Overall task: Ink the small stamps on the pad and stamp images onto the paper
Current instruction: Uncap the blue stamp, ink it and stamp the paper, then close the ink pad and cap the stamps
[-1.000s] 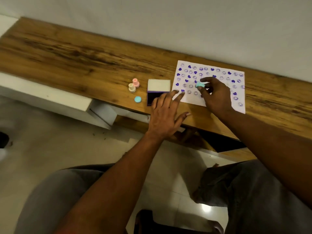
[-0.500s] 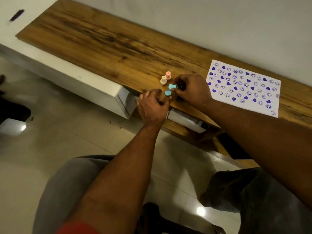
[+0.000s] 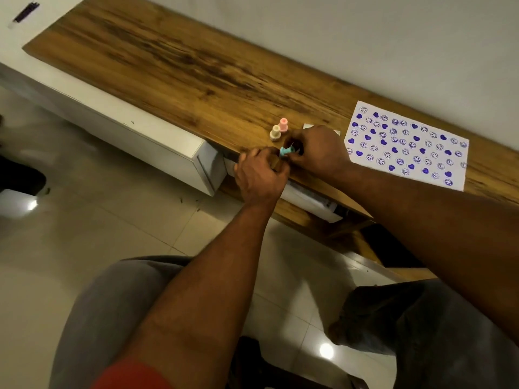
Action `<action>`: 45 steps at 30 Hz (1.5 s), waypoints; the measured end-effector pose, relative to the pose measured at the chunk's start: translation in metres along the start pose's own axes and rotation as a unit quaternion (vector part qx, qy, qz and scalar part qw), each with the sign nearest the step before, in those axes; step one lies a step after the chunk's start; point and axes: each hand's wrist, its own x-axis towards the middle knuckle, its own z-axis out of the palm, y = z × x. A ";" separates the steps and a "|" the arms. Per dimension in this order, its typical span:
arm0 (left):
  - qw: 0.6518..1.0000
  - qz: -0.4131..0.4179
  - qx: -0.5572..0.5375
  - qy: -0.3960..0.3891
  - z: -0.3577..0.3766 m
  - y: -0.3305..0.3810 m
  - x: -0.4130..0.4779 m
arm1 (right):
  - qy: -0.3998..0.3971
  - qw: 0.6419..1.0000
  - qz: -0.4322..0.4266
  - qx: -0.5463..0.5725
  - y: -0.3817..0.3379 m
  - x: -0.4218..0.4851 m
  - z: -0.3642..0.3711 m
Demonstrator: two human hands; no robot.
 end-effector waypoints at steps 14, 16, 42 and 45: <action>0.999 0.015 0.047 -0.011 0.011 0.002 0.008 | -0.083 0.983 -0.011 -0.166 -0.022 0.025 -0.002; 0.998 0.025 0.053 -0.010 0.012 0.000 0.008 | -0.090 0.974 -0.018 -0.205 -0.028 0.028 -0.002; 0.998 0.002 0.007 0.068 0.048 0.013 -0.035 | -0.057 0.993 0.101 0.008 0.086 0.027 -0.023; 0.998 0.004 0.018 0.058 0.051 0.014 -0.035 | -0.088 0.991 0.100 0.025 0.087 0.031 -0.026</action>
